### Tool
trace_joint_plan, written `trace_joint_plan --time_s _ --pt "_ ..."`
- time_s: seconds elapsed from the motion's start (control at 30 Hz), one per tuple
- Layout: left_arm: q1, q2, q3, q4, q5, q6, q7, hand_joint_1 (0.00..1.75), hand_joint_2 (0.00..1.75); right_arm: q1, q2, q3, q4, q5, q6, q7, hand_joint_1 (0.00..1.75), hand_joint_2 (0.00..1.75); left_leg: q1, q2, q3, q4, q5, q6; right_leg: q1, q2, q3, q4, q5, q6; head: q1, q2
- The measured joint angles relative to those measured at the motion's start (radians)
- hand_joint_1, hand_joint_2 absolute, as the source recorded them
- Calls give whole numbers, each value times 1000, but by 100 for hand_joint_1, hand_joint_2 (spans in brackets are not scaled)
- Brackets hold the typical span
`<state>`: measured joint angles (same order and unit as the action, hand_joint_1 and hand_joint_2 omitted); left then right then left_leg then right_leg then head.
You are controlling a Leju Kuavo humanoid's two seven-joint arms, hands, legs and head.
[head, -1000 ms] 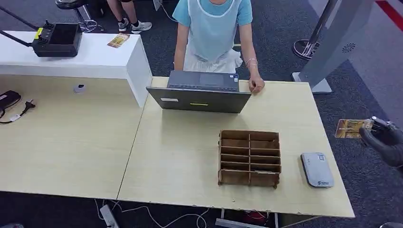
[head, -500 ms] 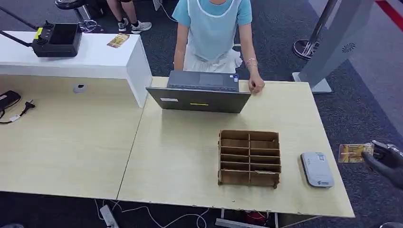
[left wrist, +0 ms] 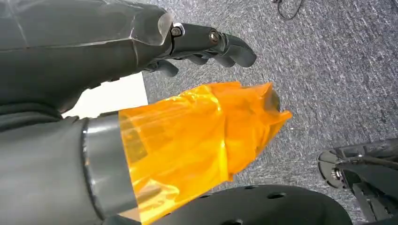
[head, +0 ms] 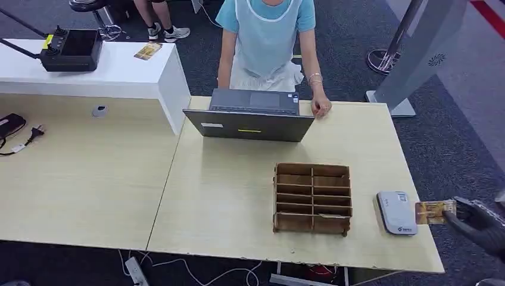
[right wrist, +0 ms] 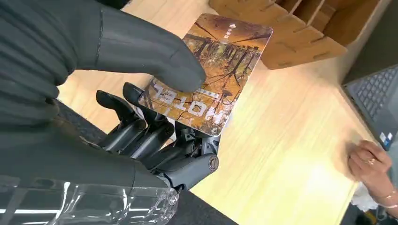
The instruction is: Pass the card to the sensor for recognition and then transmit it.
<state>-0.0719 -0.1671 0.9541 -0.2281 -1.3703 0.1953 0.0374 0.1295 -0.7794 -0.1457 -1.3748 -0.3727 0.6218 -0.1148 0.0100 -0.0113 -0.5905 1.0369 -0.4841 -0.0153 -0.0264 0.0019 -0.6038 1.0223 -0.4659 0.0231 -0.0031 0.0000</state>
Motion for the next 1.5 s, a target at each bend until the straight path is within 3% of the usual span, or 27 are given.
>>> trace_joint_plan --time_s 0.47,1.13,1.5 --pt "0 -10 0 0 10 0 6 0 0 -73 63 40 85 133 -98 5 175 175 0 0 0 0 0 0 0 0 0 0 0 0 0 0" --pt "0 -14 0 0 15 0 19 0 0 -126 170 50 190 175 -163 7 175 175 0 0 0 0 0 0 0 0 0 0 0 0 0 0" --pt "0 -14 0 0 15 2 28 0 0 -146 224 28 230 204 -220 44 175 175 0 0 0 0 0 0 0 0 0 0 0 0 0 0"
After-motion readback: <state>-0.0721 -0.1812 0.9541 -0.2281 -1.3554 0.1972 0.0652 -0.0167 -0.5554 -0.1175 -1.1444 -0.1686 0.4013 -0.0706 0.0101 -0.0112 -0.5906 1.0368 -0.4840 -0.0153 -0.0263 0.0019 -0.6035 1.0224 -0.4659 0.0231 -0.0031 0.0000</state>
